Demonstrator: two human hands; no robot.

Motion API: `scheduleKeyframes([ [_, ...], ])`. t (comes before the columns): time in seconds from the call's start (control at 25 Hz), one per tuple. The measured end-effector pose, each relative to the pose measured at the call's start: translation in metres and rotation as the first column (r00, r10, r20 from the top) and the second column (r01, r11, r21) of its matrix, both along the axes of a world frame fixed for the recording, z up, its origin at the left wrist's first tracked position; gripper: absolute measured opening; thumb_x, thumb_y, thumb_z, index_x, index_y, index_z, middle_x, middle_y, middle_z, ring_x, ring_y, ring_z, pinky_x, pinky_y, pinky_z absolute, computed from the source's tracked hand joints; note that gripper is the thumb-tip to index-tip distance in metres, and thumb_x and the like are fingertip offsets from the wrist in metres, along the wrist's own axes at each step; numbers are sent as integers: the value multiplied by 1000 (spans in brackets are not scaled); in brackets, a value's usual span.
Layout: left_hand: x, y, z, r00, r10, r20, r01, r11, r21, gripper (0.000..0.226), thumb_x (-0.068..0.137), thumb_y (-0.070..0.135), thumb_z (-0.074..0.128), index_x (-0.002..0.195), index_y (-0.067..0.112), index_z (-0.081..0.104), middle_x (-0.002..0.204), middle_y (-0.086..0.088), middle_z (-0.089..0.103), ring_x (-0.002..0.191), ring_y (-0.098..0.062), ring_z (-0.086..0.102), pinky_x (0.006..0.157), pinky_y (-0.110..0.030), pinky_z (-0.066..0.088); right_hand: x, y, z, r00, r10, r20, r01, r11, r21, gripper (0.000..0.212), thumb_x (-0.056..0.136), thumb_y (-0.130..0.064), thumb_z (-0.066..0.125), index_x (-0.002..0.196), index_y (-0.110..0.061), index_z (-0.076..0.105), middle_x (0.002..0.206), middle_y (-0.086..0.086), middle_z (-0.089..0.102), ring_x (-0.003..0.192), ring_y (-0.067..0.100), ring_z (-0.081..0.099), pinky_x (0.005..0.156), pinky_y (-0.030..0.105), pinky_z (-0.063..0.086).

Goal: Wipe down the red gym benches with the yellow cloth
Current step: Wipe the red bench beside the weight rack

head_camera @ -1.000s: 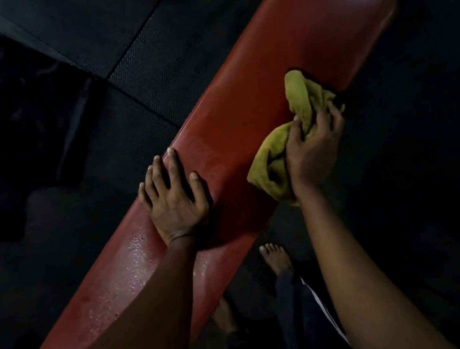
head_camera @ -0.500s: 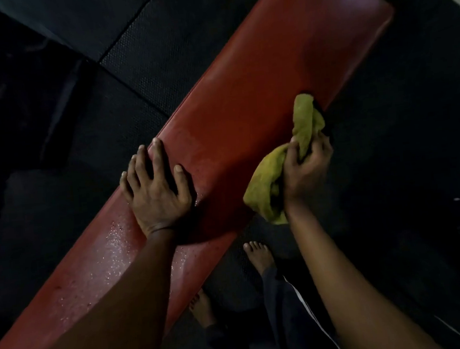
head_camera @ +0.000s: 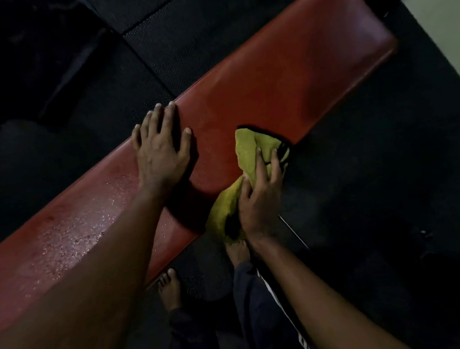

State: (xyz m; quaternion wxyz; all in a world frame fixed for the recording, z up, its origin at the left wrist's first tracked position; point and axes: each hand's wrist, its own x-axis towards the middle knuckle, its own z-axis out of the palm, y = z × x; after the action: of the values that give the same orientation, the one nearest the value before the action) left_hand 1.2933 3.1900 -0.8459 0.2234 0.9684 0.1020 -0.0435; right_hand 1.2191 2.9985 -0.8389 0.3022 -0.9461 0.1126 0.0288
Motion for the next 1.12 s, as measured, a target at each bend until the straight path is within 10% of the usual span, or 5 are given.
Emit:
scheduleKeyframes([
  [0.48,-127,114,1,998,-18,-64,25,993,117,64,102,56,23,161,33,14,168,-6,14,156,-20,8,125,-49,3,85,54,9,972,230,-51,-233,907,-350,49,100,-38,49,148,-29,47,159,4,35,152,40,15,122,53,20],
  [0.68,-129,116,-4,992,120,-35,-111,977,181,74,99,61,28,160,20,21,166,-14,20,154,-27,14,123,-54,6,93,102,13,738,671,-74,-631,647,-427,58,95,-42,52,151,-33,42,158,2,37,150,40,20,122,54,20],
  [0.96,-125,117,-9,987,163,-1,-159,968,196,80,95,62,33,156,9,30,156,-16,37,146,-31,31,122,-51,16,118,143,16,941,335,-52,-324,843,-430,46,92,-38,51,137,-29,58,150,-1,46,148,34,28,119,51,26],
  [1.12,-126,116,-9,987,163,18,-163,970,182,79,94,61,35,154,8,35,151,-16,43,143,-32,36,122,-51,18,89,150,19,720,680,-135,-667,627,-401,51,88,-37,52,138,-31,54,148,-2,47,149,33,24,118,49,25],
])
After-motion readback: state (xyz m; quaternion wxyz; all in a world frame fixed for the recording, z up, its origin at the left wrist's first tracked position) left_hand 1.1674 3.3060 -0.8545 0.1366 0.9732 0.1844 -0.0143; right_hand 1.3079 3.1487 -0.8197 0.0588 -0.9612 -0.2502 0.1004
